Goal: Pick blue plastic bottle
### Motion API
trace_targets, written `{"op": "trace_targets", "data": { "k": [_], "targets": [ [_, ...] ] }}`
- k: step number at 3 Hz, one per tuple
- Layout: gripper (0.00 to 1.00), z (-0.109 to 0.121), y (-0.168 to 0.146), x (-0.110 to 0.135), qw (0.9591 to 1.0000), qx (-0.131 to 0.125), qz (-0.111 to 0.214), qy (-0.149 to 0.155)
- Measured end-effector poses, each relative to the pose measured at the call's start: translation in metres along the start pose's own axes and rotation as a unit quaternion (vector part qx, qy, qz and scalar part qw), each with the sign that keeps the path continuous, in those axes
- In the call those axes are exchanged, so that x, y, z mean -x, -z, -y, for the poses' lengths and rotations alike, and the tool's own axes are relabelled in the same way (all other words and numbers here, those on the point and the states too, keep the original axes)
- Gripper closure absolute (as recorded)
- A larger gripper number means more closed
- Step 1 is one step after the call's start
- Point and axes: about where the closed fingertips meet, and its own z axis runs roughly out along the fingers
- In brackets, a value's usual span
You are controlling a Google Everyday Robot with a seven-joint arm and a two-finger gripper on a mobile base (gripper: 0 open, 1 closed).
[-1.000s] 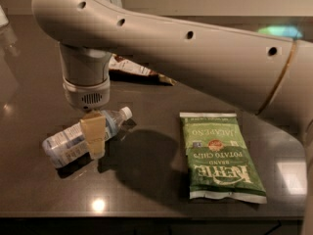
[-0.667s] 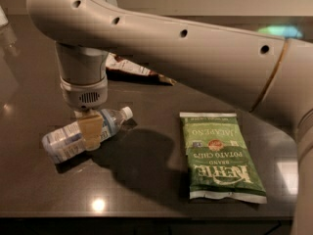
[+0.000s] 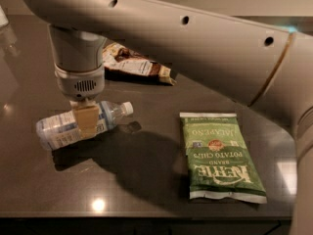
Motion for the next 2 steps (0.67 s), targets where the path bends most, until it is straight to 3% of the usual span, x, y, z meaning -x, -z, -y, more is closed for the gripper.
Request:
{"op": "trace_targets", "data": {
  "k": [1, 2],
  "targets": [
    [1.0, 0.005, 0.028, 0.004, 0.9999, -0.011, 0.006, -0.003],
    [1.0, 0.012, 0.057, 0.008, 0.9995, -0.025, 0.018, -0.011]
  ]
}}
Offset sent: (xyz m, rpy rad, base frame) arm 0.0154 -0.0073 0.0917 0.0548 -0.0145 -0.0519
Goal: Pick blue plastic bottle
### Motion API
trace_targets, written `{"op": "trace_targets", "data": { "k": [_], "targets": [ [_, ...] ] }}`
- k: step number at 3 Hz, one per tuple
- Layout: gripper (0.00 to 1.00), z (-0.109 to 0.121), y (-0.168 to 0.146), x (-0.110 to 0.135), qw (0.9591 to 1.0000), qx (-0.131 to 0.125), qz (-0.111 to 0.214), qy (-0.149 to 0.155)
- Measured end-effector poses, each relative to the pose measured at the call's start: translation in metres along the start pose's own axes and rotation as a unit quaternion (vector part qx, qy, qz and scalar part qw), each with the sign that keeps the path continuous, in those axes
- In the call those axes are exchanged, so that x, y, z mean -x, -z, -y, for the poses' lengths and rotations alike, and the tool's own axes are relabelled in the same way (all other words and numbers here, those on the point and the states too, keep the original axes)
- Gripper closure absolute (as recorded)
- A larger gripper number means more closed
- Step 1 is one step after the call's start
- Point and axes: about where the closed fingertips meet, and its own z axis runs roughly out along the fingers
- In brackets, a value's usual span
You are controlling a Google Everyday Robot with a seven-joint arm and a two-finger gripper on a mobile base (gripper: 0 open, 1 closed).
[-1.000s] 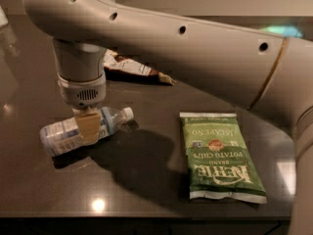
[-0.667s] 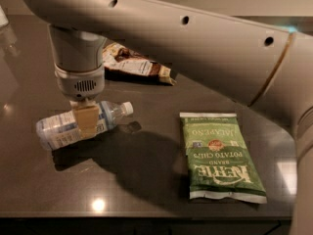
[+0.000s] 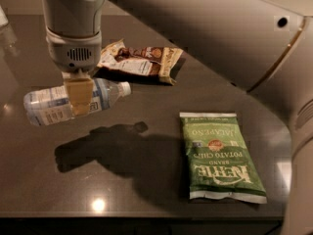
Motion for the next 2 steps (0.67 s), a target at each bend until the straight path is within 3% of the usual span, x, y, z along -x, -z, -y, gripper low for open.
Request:
{"op": "trace_targets", "data": {
  "k": [1, 2],
  "targets": [
    [1.0, 0.0092, 0.035, 0.0007, 0.9995, -0.026, 0.013, -0.012],
    [1.0, 0.0095, 0.0356, 0.0005, 0.9995, -0.027, 0.014, -0.013]
  ]
}}
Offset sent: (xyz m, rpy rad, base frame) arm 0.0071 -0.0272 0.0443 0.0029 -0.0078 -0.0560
